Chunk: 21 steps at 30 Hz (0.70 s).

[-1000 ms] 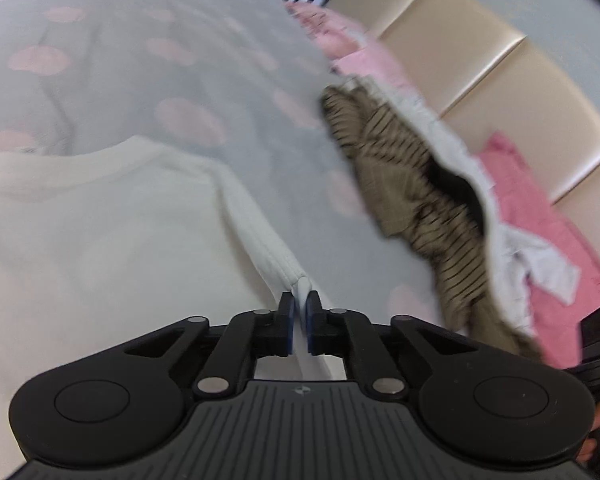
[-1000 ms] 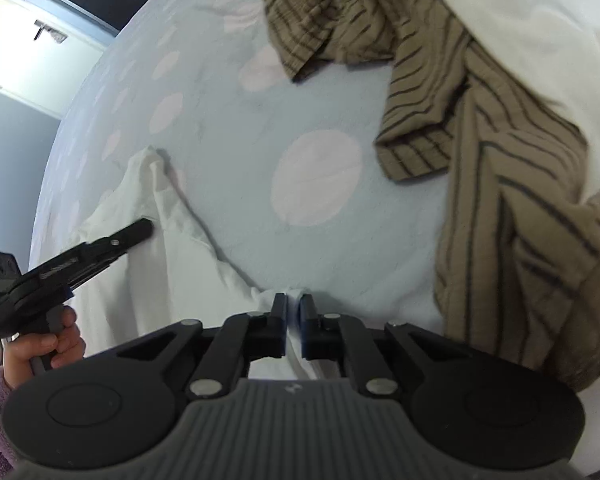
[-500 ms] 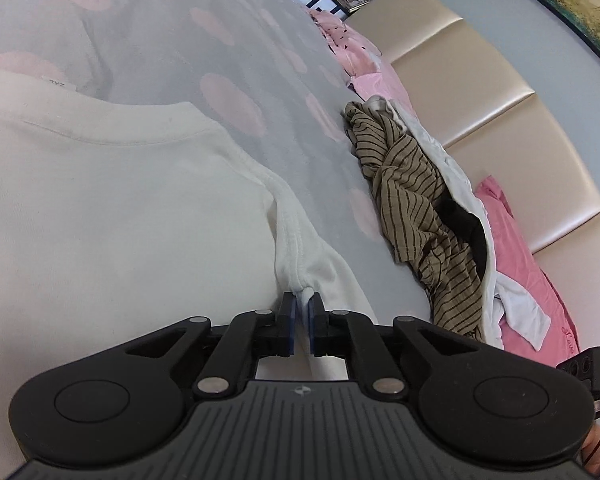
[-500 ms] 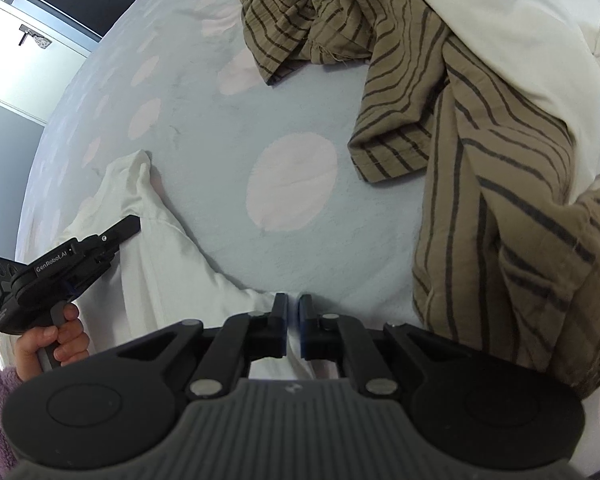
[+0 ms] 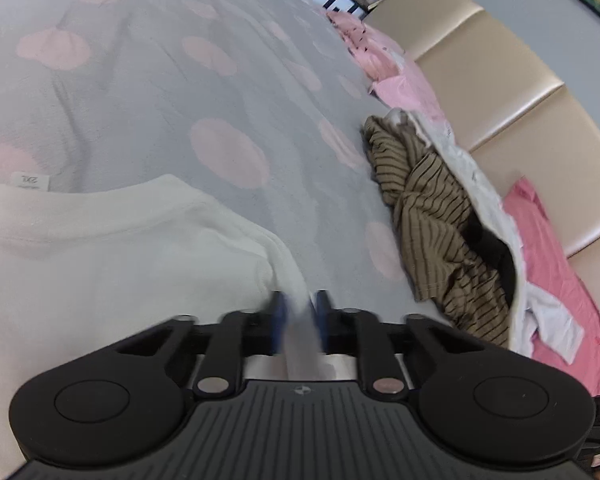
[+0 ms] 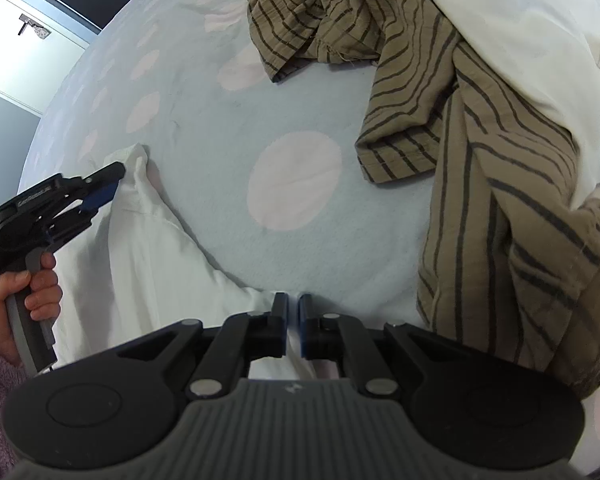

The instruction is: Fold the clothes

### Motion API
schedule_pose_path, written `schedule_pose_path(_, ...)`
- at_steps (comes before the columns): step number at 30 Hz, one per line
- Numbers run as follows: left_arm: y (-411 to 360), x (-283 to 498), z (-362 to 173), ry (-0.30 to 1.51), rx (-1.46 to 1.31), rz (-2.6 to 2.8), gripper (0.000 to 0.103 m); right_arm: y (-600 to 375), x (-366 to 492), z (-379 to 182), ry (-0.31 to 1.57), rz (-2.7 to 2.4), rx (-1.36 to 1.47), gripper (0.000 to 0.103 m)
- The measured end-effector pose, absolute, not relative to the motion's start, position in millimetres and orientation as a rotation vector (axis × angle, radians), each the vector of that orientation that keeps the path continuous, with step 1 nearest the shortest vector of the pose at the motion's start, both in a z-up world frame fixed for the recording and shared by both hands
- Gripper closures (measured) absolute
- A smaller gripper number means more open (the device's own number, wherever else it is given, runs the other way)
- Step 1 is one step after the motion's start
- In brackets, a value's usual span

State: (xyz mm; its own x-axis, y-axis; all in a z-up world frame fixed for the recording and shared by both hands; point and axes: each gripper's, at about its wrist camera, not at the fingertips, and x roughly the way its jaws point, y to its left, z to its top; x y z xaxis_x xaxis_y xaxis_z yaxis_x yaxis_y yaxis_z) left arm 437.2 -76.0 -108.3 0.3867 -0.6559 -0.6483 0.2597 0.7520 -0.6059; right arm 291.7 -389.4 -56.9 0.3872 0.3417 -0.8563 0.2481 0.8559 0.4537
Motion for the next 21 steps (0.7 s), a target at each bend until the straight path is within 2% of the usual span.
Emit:
schedule_pose_path(2, -76, 442, -113, 1.005, -0.486, -0.606, 0.101, -390, 294, -58, 1.194, 0.065, 0.580, 0.096)
schedule_pose_path(10, -71, 450, -128, 0.995, -0.508, -0.579, 0.101, -392, 297, -60, 1.202, 0.056, 0.596, 0.096)
schedule_pose_path(12, -70, 449, -122, 0.994, -0.502, -0.574, 0.100, -393, 296, -60, 1.203, 0.058, 0.598, 0.096)
schedule_pose_path(14, -64, 446, -110, 0.983, -0.501, -0.570, 0.093, -393, 295, -56, 1.195, 0.046, 0.577, 0.095)
schedule_pose_path(16, -56, 440, -96, 0.970, -0.482, -0.568, 0.083, -395, 294, -48, 1.171, 0.015, 0.526, 0.086)
schedule_pose_path(21, -21, 411, -50, 0.932, -0.393, -0.568, 0.081, -402, 288, -29, 1.125, -0.034, 0.505, 0.085)
